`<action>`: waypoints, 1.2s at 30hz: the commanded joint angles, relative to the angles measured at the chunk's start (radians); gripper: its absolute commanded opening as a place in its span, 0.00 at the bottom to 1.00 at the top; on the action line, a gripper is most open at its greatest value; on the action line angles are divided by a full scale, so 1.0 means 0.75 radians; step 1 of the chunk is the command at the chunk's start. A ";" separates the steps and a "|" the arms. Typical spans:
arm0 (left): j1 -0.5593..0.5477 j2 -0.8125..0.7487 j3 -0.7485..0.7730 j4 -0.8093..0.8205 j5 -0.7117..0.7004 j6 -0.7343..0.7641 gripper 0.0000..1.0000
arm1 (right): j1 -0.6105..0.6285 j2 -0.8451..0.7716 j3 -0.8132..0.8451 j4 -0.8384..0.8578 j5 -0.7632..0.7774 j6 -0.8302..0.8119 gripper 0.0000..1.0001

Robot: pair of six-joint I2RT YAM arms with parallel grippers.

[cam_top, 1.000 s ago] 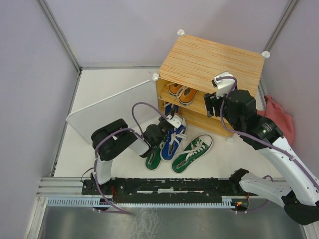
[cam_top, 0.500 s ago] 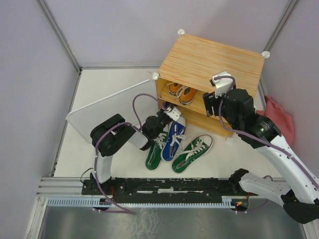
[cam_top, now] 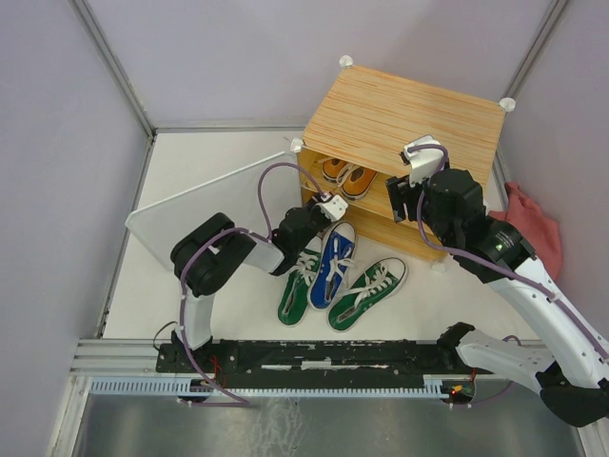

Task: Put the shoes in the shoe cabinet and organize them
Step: Place the shoe in the shoe cabinet, then pick up the shoe from the center of the board.

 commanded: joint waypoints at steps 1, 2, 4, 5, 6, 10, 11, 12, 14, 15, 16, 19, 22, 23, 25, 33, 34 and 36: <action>0.015 -0.057 -0.052 0.059 0.055 -0.110 0.53 | 0.004 -0.003 0.001 0.037 0.018 -0.004 0.76; 0.012 -0.080 -0.070 0.048 0.056 -0.121 0.59 | 0.003 -0.003 0.000 0.039 0.019 -0.003 0.77; 0.012 -0.142 -0.087 -0.037 0.052 -0.147 0.71 | 0.005 -0.002 -0.002 0.043 0.012 0.000 0.77; 0.012 -0.188 -0.095 -0.096 0.056 -0.162 0.77 | 0.004 -0.001 -0.002 0.043 0.008 0.002 0.77; 0.012 -0.227 -0.104 -0.145 0.062 -0.179 0.83 | 0.005 -0.002 -0.002 0.043 0.004 0.004 0.77; 0.000 -0.393 -0.204 -0.252 0.037 -0.266 0.99 | 0.005 -0.008 -0.005 0.045 -0.005 0.007 0.77; -0.011 -0.445 -0.238 -0.265 0.013 -0.289 0.99 | 0.005 -0.009 -0.006 0.045 -0.007 0.007 0.77; -0.022 -0.500 -0.262 -0.294 0.000 -0.305 0.99 | 0.005 -0.010 -0.005 0.044 -0.008 0.009 0.77; -0.060 -0.606 -0.304 -0.378 -0.067 -0.346 0.99 | 0.004 -0.009 -0.004 0.042 -0.014 0.014 0.77; -0.081 -0.653 -0.315 -0.429 -0.090 -0.365 0.99 | 0.004 -0.009 -0.003 0.041 -0.017 0.016 0.77; -0.102 -0.707 -0.326 -0.489 -0.094 -0.396 0.99 | 0.004 -0.007 -0.003 0.040 -0.021 0.019 0.77; -0.195 -0.859 -0.331 -0.696 -0.065 -0.520 0.99 | 0.004 -0.006 0.009 0.023 -0.032 0.030 0.77; -0.423 -0.962 -0.320 -0.881 -0.187 -0.590 0.91 | 0.005 -0.031 -0.003 0.011 -0.024 0.040 0.77; -0.499 -0.979 -0.311 -0.942 -0.228 -0.622 0.89 | 0.004 -0.047 -0.011 0.010 -0.021 0.043 0.77; -0.601 -0.996 -0.296 -1.061 -0.284 -0.728 0.83 | 0.005 -0.071 -0.024 0.011 -0.018 0.047 0.77; -0.810 -0.931 -0.325 -1.239 -0.581 -1.039 0.83 | 0.005 -0.120 -0.031 -0.022 -0.015 0.060 0.77; -0.810 -0.911 -0.322 -1.240 -0.631 -1.060 0.83 | 0.005 -0.121 -0.031 -0.023 -0.019 0.060 0.77; -0.811 -0.859 -0.313 -1.227 -0.724 -1.076 0.83 | 0.005 -0.120 -0.025 -0.030 -0.025 0.064 0.77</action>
